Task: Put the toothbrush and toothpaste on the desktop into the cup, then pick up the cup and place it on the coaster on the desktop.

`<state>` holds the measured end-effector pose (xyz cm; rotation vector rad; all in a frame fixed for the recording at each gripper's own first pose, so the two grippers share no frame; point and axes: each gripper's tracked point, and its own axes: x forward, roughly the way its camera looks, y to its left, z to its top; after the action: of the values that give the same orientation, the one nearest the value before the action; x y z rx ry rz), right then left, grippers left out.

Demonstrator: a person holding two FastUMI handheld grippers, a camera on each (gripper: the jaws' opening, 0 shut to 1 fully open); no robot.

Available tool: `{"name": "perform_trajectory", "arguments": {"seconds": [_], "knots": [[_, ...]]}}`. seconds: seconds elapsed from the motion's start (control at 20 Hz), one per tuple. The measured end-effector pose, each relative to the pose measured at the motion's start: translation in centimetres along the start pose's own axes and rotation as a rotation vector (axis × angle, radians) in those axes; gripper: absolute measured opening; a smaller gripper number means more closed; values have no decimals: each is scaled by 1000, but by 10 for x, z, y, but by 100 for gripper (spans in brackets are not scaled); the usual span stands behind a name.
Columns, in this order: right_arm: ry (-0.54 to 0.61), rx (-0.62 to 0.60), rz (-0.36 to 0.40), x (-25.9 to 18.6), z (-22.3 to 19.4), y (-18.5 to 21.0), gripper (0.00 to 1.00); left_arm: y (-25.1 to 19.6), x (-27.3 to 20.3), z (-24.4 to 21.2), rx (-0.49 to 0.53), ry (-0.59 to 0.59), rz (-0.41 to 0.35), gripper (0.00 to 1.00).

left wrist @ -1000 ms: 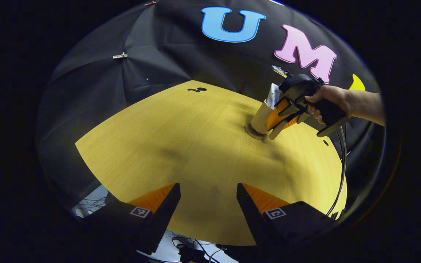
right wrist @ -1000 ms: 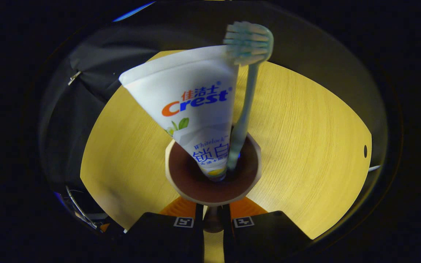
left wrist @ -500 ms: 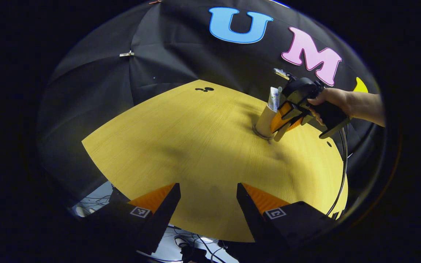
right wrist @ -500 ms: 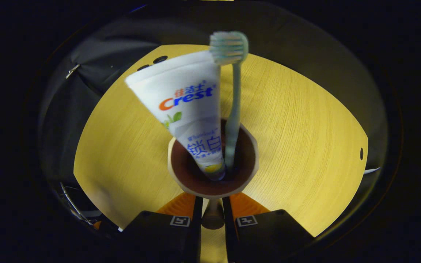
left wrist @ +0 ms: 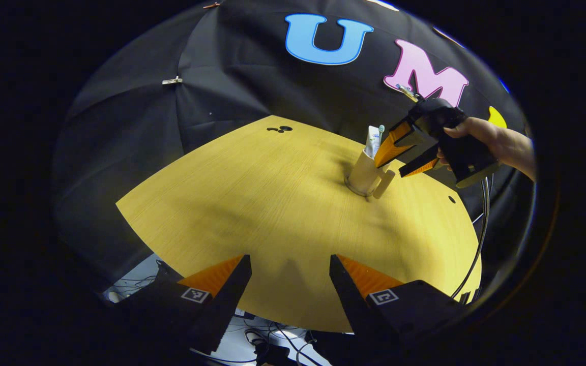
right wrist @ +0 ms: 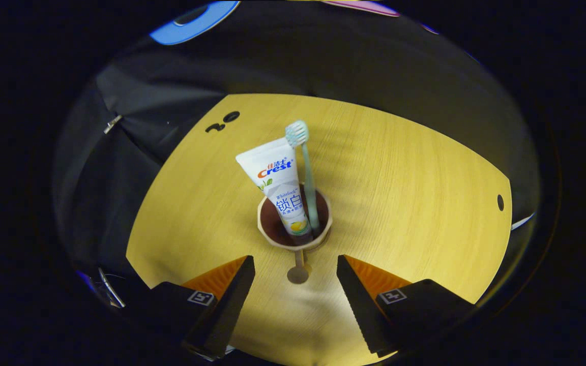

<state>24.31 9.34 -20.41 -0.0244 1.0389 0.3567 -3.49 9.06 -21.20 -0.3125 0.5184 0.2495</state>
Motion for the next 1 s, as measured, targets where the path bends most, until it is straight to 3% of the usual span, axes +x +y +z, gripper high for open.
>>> {"name": "perform_trajectory", "arguments": {"seconds": [0.35,0.65,1.0], "knots": [[-330,43,15,-135,3,-9,99,-36,-31,45,103,-86,-128,98],[-661,66,-120,-255,-28,-31,99,-74,-89,104,169,-235,-249,98],[-869,108,-257,-335,-118,-39,99,-118,-157,126,272,-417,-355,98]]}}
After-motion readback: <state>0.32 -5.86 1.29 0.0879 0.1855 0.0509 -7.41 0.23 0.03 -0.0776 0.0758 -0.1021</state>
